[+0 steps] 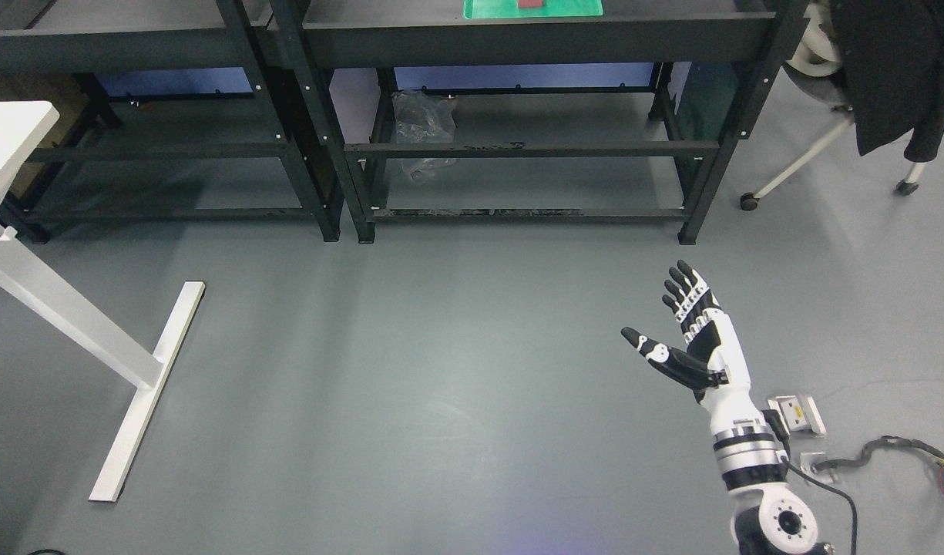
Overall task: Pick pink block from left shelf to tray
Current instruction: 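Drive toward the shelf while raising the right hand toward the green tray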
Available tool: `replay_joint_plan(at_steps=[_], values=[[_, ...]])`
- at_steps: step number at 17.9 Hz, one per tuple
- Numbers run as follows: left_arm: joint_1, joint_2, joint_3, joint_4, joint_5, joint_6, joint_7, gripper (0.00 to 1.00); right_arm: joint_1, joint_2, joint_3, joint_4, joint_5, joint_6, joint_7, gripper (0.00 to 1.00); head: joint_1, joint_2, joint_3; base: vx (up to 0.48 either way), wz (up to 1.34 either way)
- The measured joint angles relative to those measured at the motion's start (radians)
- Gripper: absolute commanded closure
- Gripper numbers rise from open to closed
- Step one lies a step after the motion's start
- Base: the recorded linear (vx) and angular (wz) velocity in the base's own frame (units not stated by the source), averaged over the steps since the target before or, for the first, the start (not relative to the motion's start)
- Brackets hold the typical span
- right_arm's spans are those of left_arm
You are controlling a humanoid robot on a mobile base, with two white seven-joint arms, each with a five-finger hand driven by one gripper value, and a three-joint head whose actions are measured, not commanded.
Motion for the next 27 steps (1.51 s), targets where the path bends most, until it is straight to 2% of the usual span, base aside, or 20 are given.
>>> replay_joint_plan(at_steps=[5, 12, 15, 19, 27], values=[[0.000, 0.000, 0.000, 0.000, 0.000, 0.000, 0.000, 0.00, -0.006, 0.000, -0.001, 0.000, 0.021, -0.002, 0.005, 0.01, 0.0000, 0.000, 0.000, 0.136, 0.10], [0.000, 0.000, 0.000, 0.000, 0.000, 0.000, 0.000, 0.00, -0.056, 0.000, -0.003, 0.001, 0.210, -0.007, -0.051, 0.01, 0.0000, 0.000, 0.000, 0.108, -0.02], [0.000, 0.000, 0.000, 0.000, 0.000, 0.000, 0.000, 0.00, -0.069, 0.000, -0.010, 0.000, 0.293, -0.053, -0.065, 0.00, 0.0000, 0.000, 0.000, 0.071, -0.18], [0.000, 0.000, 0.000, 0.000, 0.000, 0.000, 0.000, 0.00, -0.077, 0.000, -0.043, -0.004, 0.411, -0.169, -0.069, 0.01, 0.0000, 0.000, 0.000, 0.086, -0.10], [0.000, 0.000, 0.000, 0.000, 0.000, 0.000, 0.000, 0.00, -0.115, -0.050, -0.059, -0.008, 0.635, -0.250, -0.101, 0.01, 0.0000, 0.000, 0.000, 0.170, 0.03]])
